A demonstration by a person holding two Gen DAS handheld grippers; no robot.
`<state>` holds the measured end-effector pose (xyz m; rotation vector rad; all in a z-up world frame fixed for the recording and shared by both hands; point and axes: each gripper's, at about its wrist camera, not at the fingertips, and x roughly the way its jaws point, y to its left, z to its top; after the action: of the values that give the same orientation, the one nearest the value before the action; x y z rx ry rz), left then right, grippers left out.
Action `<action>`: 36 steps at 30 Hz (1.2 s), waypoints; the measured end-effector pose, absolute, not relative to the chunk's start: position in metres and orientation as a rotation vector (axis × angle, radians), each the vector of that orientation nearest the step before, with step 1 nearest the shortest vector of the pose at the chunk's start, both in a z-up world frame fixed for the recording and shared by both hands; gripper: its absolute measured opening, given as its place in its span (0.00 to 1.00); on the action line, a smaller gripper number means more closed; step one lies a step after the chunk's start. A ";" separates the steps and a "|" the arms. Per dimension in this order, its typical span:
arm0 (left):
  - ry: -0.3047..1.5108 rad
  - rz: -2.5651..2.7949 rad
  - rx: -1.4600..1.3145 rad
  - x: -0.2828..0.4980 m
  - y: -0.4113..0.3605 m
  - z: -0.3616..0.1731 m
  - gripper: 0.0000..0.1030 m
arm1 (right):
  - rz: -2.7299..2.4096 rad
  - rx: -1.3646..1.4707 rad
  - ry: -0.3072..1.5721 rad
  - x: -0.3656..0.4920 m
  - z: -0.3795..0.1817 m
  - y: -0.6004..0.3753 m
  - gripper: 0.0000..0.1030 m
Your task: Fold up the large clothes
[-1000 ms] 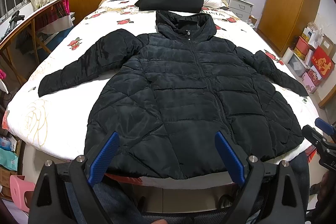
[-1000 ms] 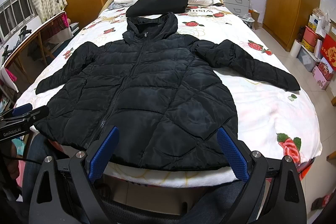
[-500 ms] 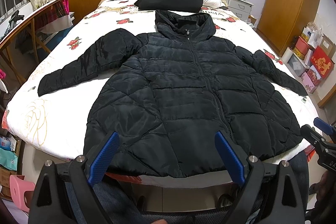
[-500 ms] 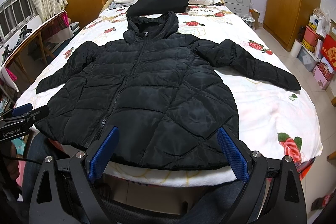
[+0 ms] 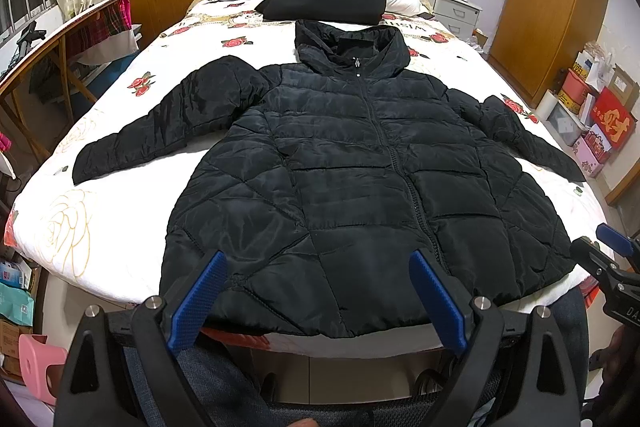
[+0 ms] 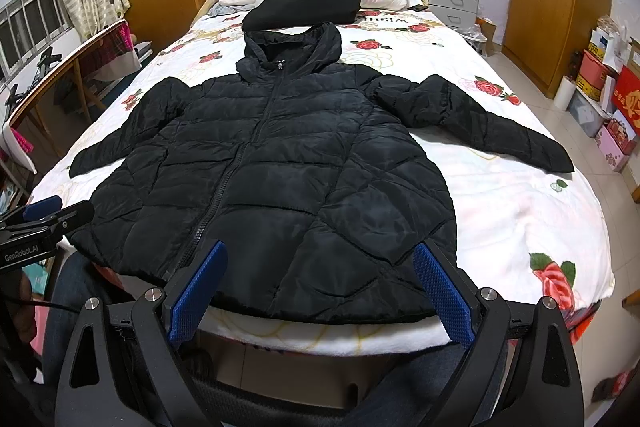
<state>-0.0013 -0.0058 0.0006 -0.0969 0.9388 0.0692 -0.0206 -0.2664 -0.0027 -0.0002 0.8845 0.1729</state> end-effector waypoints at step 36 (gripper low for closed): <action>0.948 0.064 -0.096 -0.003 -0.009 -0.004 0.91 | 0.178 -0.008 0.886 -0.023 -0.007 -0.257 0.92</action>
<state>-0.0028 -0.0088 -0.0037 -0.0958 0.9483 0.0638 -0.0226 -0.2572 -0.0070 -0.0077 0.8864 0.1784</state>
